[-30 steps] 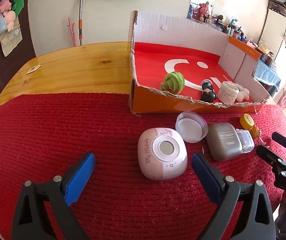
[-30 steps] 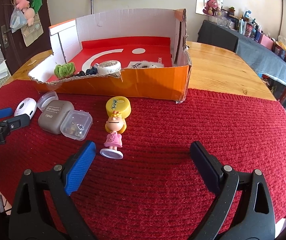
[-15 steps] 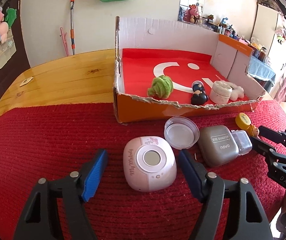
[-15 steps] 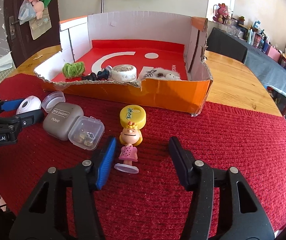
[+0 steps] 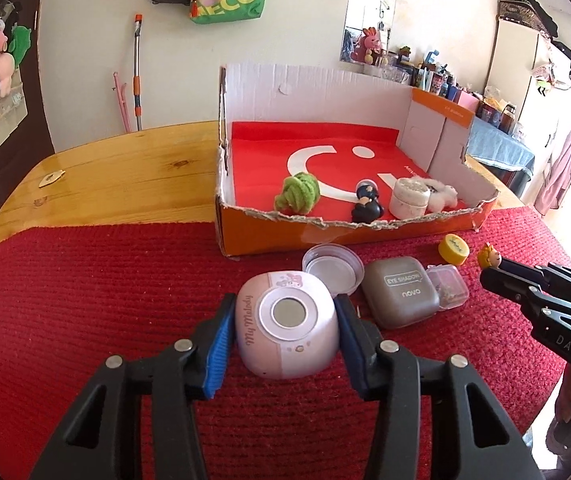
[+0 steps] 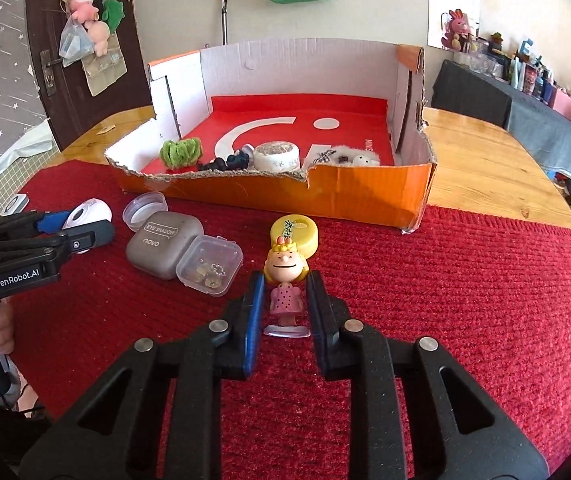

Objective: Organize objects
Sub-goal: 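Close the left tool on the pink round device while the right tool grasps the pink doll, then carry the pink device into the box while the right tool lowers the doll inside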

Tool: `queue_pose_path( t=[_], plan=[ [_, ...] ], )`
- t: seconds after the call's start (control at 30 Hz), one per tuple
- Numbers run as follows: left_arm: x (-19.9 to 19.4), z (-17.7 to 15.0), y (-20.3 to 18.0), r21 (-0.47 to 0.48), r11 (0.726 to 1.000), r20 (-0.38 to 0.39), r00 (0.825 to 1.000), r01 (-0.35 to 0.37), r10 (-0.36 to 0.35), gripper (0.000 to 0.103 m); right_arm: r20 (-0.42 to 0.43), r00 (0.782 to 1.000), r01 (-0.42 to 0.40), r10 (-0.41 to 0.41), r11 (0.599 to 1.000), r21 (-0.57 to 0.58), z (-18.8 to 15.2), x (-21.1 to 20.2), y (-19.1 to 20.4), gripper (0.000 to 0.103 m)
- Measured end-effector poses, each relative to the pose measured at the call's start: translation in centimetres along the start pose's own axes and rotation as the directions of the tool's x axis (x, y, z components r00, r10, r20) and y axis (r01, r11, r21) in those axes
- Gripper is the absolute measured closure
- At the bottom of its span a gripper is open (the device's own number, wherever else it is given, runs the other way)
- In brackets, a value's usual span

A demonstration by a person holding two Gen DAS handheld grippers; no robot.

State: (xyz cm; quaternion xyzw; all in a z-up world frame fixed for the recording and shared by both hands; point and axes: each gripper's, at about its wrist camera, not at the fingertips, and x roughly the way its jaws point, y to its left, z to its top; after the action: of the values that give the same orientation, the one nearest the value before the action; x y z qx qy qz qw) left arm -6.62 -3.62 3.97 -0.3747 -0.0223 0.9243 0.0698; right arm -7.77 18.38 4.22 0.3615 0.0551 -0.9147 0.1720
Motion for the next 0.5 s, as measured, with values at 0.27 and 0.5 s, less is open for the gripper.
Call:
queue_pose_path(
  t=[0.27, 0.5],
  plan=[
    [-1.3, 0.6, -0.7, 0.016, 1.0, 0.035, 0.999, 0.019, -0.02, 0.053, 0.041, 0.999, -0.025, 0.025, 1.0, -0.007, 1.1, -1.6, 0.5, 0.083],
    [-1.3, 0.6, -0.7, 0.015, 1.0, 0.03, 0.999, 0.023, -0.023, 0.053, 0.031, 0.998, -0.048, 0.048, 0.999, -0.004, 0.9, -1.5, 0.7, 0.083]
  ],
)
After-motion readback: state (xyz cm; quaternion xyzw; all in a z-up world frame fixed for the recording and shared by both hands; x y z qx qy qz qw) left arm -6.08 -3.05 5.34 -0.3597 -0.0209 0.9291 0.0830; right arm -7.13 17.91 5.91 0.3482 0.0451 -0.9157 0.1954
